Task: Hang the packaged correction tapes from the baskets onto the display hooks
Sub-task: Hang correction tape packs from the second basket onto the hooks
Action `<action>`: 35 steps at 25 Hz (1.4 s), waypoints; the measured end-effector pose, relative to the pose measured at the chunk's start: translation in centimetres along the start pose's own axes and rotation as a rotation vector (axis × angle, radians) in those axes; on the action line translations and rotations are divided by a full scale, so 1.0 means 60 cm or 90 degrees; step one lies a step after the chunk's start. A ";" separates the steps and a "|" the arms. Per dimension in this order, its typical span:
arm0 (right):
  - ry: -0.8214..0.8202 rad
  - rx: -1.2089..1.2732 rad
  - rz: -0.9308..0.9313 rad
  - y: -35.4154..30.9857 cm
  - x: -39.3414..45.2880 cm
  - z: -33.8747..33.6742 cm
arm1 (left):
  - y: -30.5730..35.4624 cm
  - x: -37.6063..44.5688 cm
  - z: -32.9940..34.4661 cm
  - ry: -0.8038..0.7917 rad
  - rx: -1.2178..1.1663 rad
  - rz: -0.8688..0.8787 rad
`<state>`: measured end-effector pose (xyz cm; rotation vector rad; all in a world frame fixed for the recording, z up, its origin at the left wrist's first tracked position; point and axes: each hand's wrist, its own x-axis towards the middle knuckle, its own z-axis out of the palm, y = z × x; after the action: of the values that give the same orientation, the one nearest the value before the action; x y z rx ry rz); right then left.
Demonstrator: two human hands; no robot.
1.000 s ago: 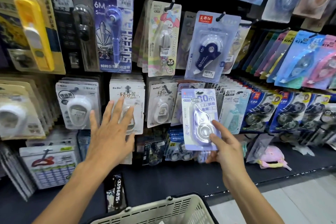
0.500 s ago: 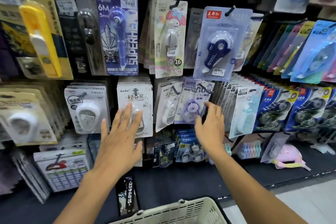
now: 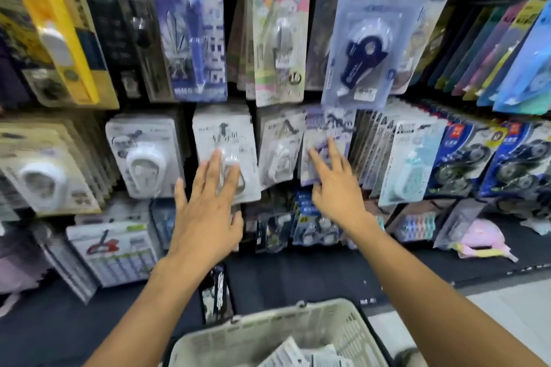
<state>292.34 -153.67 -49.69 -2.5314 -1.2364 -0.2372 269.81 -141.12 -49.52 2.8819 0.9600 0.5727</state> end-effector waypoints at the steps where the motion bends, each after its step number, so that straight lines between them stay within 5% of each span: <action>1: 0.041 0.017 -0.001 0.003 -0.017 0.005 | 0.001 -0.004 0.007 0.015 -0.010 -0.006; 3: 0.092 0.108 0.030 0.009 -0.092 0.053 | 0.006 -0.031 0.037 0.013 -0.042 -0.050; 5: -0.019 0.205 0.081 0.017 -0.215 0.142 | 0.017 -0.085 0.096 -0.097 -0.068 -0.071; 9: -0.644 0.152 0.145 0.042 -0.444 0.299 | 0.017 -0.235 0.228 -0.727 -0.061 0.043; 11: -0.711 0.095 0.122 0.053 -0.488 0.340 | -0.004 -0.298 0.275 -0.988 -0.017 0.033; 12: -0.663 0.053 0.094 0.058 -0.491 0.354 | -0.015 -0.321 0.295 -1.025 0.024 0.023; 16: -0.532 -0.123 -0.149 0.045 -0.453 0.384 | -0.038 -0.338 0.353 -0.893 -0.018 -0.073; 20: -0.669 0.002 -0.097 0.018 -0.450 0.412 | -0.013 -0.373 0.409 -0.808 0.066 0.178; 24: -0.609 0.073 -0.036 0.034 -0.463 0.419 | 0.030 -0.434 0.466 -0.821 0.053 0.284; 27: -0.570 0.096 -0.015 0.034 -0.450 0.406 | 0.028 -0.422 0.471 -0.776 0.035 0.234; 32: -0.745 0.384 0.083 -0.008 -0.407 0.358 | -0.006 -0.270 0.389 -0.864 -0.074 0.045; 35: -0.588 0.360 0.043 -0.027 -0.373 0.312 | 0.007 -0.172 0.296 -0.843 -0.100 0.075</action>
<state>277.56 -162.75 -73.24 -2.1564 -1.2197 1.2375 268.83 -146.33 -69.41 2.3194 0.4417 -1.0868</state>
